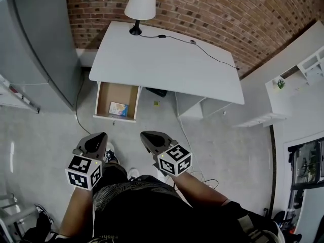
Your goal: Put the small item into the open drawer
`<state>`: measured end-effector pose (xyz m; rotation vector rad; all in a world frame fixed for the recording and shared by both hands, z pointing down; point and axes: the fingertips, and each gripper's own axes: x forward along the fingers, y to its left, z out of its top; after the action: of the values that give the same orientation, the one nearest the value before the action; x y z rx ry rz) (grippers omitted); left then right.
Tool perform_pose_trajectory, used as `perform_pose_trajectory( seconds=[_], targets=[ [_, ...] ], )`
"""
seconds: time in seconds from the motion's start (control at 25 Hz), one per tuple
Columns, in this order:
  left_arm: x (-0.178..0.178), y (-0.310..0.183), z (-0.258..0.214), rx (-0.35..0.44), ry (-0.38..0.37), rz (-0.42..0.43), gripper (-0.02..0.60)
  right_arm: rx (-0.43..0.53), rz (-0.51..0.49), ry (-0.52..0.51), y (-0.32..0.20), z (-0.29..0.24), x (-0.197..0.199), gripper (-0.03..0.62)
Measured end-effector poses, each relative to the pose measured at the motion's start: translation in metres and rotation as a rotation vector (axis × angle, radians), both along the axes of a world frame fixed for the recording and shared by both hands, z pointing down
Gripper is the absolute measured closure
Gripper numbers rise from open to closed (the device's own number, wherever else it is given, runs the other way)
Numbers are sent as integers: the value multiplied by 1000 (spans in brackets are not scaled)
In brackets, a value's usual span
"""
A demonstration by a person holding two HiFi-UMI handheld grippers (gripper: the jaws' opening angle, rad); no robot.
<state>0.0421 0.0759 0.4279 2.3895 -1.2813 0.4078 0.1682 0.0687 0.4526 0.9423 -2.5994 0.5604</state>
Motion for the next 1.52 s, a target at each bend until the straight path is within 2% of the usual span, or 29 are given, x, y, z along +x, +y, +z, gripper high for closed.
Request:
perform_pose_trajectory(
  seconds=[0.28,0.6,0.8,1.08,1.52],
  targets=[
    [6,15,-7,21,-5,26,565,22,17,-11,15,-5,4,591],
    [-9,7,-13,26,2,71,565,26,61,9,20,-9,-10,591],
    [-28,5,-15,25,-9,139,565,26,122,16,17,-13,-29,591],
    [-57,4,-15,27,5,193,565,32,189,13,22,-18,-60,591],
    [-89,10,-11,29,11,202,565,-1,226,40,38,-9,-82,591]
  ],
)
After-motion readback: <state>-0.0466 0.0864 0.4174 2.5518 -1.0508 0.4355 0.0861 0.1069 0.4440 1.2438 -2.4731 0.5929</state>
